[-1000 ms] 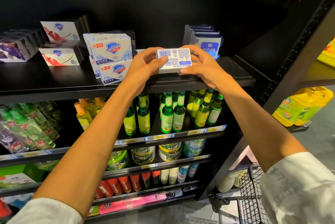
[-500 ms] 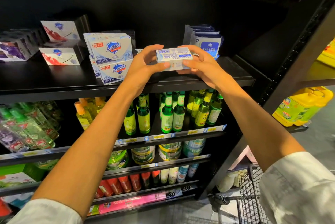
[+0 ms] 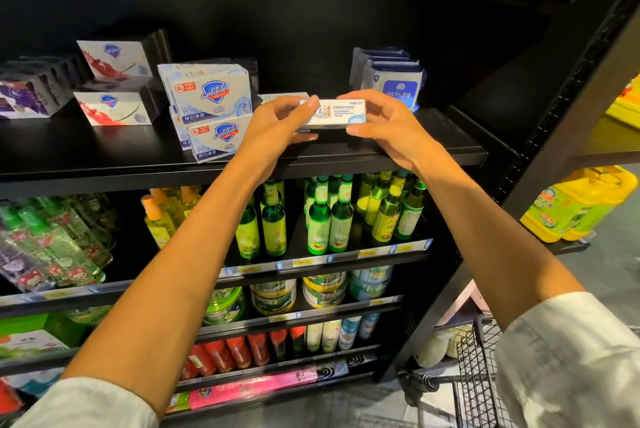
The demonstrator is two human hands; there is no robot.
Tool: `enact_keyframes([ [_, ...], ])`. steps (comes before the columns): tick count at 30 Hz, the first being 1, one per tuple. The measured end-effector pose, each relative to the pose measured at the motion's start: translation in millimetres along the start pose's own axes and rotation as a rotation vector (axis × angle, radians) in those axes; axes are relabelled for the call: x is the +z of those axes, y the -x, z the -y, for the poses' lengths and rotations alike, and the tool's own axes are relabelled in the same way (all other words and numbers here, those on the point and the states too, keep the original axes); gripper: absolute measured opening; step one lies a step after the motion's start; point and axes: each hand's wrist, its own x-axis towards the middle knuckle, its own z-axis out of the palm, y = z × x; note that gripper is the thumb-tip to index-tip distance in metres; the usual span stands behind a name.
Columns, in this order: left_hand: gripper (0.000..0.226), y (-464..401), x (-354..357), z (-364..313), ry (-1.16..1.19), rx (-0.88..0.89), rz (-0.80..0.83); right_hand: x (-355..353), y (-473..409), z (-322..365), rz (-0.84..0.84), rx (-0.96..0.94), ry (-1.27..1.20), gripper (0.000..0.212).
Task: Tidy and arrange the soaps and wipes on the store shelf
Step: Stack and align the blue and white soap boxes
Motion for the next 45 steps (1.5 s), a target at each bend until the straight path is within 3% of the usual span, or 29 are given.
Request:
enact_keyframes([
  [9,0.043,8,-2,-3,-0.054,0.098,0.055,3,-1,3,-0.095,0.061,-0.141,0.036],
  [14,0.047,10,-2,-3,-0.114,0.151,0.010,5,0,5,-0.089,0.081,-0.118,0.028],
  [23,0.039,10,1,-1,-0.164,0.132,0.008,3,-1,4,-0.102,0.085,-0.103,0.042],
  [30,0.048,13,0,4,-0.473,0.148,-0.049,0,-6,4,-0.276,0.095,-0.249,0.044],
  [37,0.055,19,-7,6,-0.997,0.245,0.229,-2,-24,1,-0.409,0.134,-0.186,0.045],
  [45,0.055,18,-9,4,-1.151,0.291,0.320,1,-74,-15,-0.437,0.124,0.158,0.044],
])
